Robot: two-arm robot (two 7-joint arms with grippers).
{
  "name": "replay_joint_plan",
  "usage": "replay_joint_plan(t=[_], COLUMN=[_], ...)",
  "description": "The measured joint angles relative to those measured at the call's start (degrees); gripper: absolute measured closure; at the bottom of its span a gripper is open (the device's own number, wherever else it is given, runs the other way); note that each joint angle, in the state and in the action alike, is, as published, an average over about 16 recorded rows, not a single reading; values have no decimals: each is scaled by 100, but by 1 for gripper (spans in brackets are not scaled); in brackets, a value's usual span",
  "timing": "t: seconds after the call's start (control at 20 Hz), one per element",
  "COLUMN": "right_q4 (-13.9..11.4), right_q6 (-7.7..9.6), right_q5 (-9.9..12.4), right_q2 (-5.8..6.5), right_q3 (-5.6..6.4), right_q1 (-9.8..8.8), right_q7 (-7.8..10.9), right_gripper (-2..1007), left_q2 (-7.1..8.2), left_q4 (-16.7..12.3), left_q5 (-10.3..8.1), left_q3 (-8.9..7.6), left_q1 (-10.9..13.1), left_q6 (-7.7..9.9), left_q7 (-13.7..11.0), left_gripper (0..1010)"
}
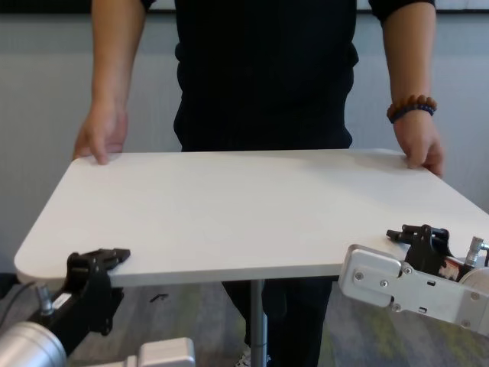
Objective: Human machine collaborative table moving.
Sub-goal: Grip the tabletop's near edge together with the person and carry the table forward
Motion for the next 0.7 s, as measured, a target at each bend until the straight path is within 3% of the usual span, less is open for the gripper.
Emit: replay_joint_plan(t=[0.7], right_q4=[-4], right_q6=[5], right_q5=[-6], right_q2=[0], right_q3=[-4], right_q1=[-3], right_q7=[6], right_gripper=[656], left_q2=[10], left_q4=[52], left_q5=[17], left_q3=[34], left_q1=[-77], left_q6=[-15], left_q7=[2], left_gripper=[780])
